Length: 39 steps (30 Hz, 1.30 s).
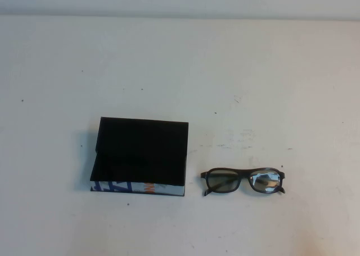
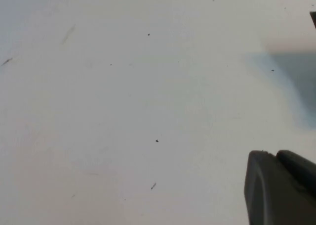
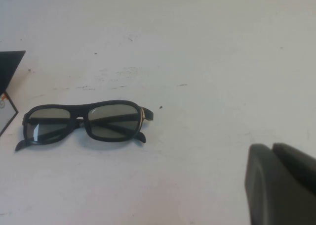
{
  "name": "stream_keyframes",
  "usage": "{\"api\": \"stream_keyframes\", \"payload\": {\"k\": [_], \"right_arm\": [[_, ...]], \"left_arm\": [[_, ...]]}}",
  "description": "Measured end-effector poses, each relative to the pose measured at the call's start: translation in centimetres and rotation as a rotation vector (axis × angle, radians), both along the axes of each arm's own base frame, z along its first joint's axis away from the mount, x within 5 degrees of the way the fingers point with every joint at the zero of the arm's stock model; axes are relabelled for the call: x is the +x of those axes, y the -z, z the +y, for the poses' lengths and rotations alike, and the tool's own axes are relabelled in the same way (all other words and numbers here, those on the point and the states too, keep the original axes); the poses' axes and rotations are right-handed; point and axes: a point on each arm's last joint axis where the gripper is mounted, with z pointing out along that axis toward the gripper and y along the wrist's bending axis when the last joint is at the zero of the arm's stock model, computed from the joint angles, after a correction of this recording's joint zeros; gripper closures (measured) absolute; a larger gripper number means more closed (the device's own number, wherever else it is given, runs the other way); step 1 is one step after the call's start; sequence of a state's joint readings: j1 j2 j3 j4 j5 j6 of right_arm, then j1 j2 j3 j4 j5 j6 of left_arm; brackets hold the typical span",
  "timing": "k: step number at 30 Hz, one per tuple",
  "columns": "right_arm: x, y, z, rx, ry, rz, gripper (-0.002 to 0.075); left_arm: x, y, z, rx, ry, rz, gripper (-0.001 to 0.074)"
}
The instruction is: Return glasses to glasses case
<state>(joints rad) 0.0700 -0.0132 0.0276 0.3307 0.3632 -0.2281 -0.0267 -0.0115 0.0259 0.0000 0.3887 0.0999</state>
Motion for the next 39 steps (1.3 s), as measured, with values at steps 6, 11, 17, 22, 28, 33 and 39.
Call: {"api": "stream_keyframes", "payload": {"k": [6,11,17,22,28,33,39], "right_arm": [[0.00,0.00,0.00,0.000,0.000,0.000,0.0737],[0.00,0.00,0.00,0.000,0.000,0.000,0.0737],[0.00,0.00,0.00,0.000,0.000,0.000,0.0737],[0.00,0.00,0.00,0.000,0.000,0.000,0.0737],[0.00,0.00,0.00,0.000,0.000,0.000,0.0737],[0.00,0.00,0.00,0.001,0.000,0.000,0.0737],[0.02,-0.37,0.30,0.139,0.000,-0.009,0.0737]], "left_arm": [[0.00,0.00,0.00,0.000,0.000,0.000,0.0738],[0.00,0.00,0.00,0.000,0.000,0.000,0.0738],[0.00,0.00,0.00,0.000,0.000,0.000,0.0738],[0.00,0.00,0.00,0.000,0.000,0.000,0.0738],[0.00,0.00,0.00,0.000,0.000,0.000,0.0738],[0.00,0.00,0.00,0.000,0.000,0.000,0.0738],[0.00,0.00,0.00,0.000,0.000,0.000,0.0738]]}}
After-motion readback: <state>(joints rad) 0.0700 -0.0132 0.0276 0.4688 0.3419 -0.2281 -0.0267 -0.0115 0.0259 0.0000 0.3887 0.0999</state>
